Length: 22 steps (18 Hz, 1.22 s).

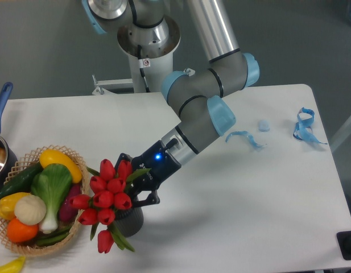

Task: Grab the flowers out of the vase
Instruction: 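Close the gripper around the tulip stems at the vase rim, then lift the tulip bouquet up out of the grey vase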

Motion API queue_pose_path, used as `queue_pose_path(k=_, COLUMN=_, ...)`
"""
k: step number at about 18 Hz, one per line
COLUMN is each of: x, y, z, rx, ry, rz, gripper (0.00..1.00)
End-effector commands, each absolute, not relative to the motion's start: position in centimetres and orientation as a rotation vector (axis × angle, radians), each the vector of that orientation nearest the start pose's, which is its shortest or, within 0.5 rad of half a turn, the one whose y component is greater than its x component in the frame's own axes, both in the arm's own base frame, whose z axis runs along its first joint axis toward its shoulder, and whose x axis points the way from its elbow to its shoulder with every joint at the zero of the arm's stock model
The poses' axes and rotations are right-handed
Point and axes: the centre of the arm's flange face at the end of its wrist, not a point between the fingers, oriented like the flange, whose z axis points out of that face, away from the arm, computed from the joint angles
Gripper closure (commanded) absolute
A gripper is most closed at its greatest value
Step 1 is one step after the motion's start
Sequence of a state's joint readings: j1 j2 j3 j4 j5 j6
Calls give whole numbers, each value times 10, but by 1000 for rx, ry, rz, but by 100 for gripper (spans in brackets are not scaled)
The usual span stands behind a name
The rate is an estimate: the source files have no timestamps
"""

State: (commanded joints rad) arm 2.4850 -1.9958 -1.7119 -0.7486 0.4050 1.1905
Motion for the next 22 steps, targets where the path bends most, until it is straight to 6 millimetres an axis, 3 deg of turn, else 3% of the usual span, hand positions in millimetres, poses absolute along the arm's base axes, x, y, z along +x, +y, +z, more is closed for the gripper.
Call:
queue_pose_path(k=6, x=-352, y=547, z=384, rx=-1903, ry=329, rz=-463, gripper=67)
queue_pose_path(k=13, x=-379, y=545, z=441, rx=-1857, ry=210, rz=-503, gripper=67)
queue_pose_path(k=22, x=-401, y=534, z=480, rx=-1795, ry=156, rz=-529, gripper=67)
